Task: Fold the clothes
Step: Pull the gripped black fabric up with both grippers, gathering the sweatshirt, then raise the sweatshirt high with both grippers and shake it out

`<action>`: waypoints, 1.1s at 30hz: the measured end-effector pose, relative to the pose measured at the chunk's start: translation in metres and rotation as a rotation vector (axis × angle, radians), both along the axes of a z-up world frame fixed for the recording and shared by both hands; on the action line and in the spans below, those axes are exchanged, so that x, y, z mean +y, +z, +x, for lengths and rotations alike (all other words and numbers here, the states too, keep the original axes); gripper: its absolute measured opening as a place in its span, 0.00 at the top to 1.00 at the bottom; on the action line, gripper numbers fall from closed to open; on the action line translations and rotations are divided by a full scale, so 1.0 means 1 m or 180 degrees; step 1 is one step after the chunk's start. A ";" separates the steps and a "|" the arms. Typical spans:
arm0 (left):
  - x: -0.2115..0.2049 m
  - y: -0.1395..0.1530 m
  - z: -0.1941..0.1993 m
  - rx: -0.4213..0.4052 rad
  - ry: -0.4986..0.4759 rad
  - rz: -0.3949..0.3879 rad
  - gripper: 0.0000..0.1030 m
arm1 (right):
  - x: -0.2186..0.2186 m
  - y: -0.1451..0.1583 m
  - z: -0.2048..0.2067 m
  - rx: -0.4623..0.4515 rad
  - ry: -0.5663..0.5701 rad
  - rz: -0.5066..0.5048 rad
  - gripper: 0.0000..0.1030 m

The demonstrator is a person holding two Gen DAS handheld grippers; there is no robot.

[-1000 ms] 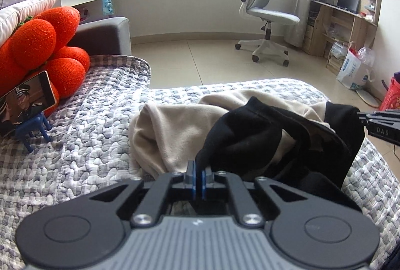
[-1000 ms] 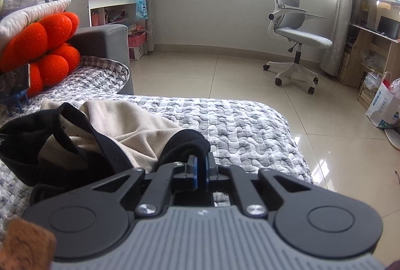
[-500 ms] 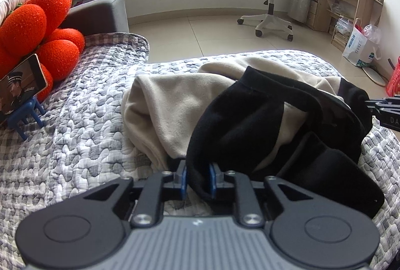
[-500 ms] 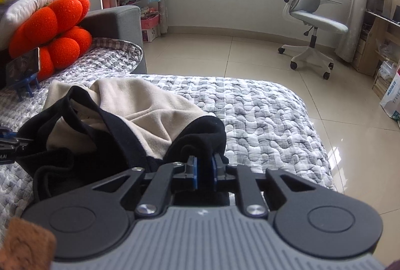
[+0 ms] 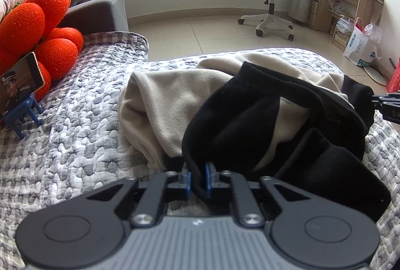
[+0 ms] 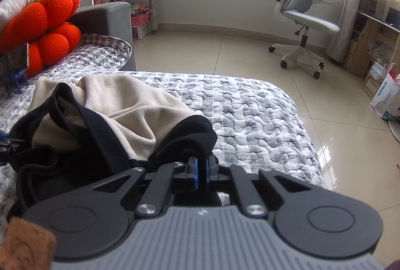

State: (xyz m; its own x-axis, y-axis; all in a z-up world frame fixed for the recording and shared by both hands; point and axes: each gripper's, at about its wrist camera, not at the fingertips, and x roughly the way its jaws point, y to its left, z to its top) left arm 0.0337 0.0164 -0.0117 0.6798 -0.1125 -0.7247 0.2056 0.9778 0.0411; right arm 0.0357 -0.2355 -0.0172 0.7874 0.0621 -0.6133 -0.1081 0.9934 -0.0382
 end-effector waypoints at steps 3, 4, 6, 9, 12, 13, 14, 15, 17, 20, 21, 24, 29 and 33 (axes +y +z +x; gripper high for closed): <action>-0.001 0.000 0.000 -0.0038 0.0035 -0.0018 0.94 | -0.002 0.002 -0.001 -0.0073 -0.0040 -0.0022 0.94; 0.000 0.002 0.000 -0.0058 0.0042 -0.0044 0.97 | -0.003 0.003 -0.001 -0.0103 -0.0057 -0.0031 0.94; 0.002 0.007 -0.002 -0.0116 0.0042 -0.0115 0.97 | -0.004 0.006 -0.002 -0.0180 -0.0097 -0.0042 0.94; 0.005 0.019 -0.007 -0.0246 0.0046 -0.0229 0.98 | -0.002 0.012 -0.005 -0.0377 -0.0148 -0.0086 0.94; 0.010 0.035 -0.013 -0.0424 0.0115 -0.0330 0.98 | 0.000 0.019 -0.011 -0.0619 -0.0173 -0.0154 0.95; 0.012 0.040 -0.015 -0.0494 0.0144 -0.0331 0.98 | 0.001 0.021 -0.013 -0.0704 -0.0183 -0.0181 0.95; 0.013 0.044 -0.017 -0.0565 0.0174 -0.0323 0.98 | 0.001 0.024 -0.015 -0.0783 -0.0193 -0.0205 0.95; 0.015 0.047 -0.019 -0.0618 0.0201 -0.0337 0.98 | 0.002 0.026 -0.016 -0.0861 -0.0203 -0.0229 0.95; 0.020 0.052 -0.022 -0.0710 0.0253 -0.0380 0.98 | 0.001 0.029 -0.020 -0.1011 -0.0222 -0.0255 0.95; 0.026 0.059 -0.027 -0.0838 0.0315 -0.0438 0.98 | 0.000 0.033 -0.025 -0.1172 -0.0230 -0.0264 0.95; 0.028 0.061 -0.028 -0.0873 0.0339 -0.0459 0.98 | 0.001 0.034 -0.025 -0.1208 -0.0234 -0.0280 0.95; 0.036 0.066 -0.033 -0.0968 0.0409 -0.0526 0.98 | 0.003 0.037 -0.029 -0.1358 -0.0244 -0.0311 0.95; 0.041 0.080 -0.046 -0.1207 0.0472 -0.0599 0.98 | 0.003 0.049 -0.040 -0.1652 -0.0283 -0.0240 0.95; 0.041 0.096 -0.062 -0.1419 0.0537 -0.0683 0.98 | 0.003 0.060 -0.051 -0.1871 -0.0313 -0.0209 0.95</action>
State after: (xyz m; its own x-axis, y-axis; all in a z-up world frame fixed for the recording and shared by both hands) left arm -0.0287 0.0570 0.0844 0.9385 -0.0889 -0.3336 0.0527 0.9918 -0.1161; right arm -0.0148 -0.2328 0.0433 0.9960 -0.0514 -0.0732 0.0420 0.9912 -0.1254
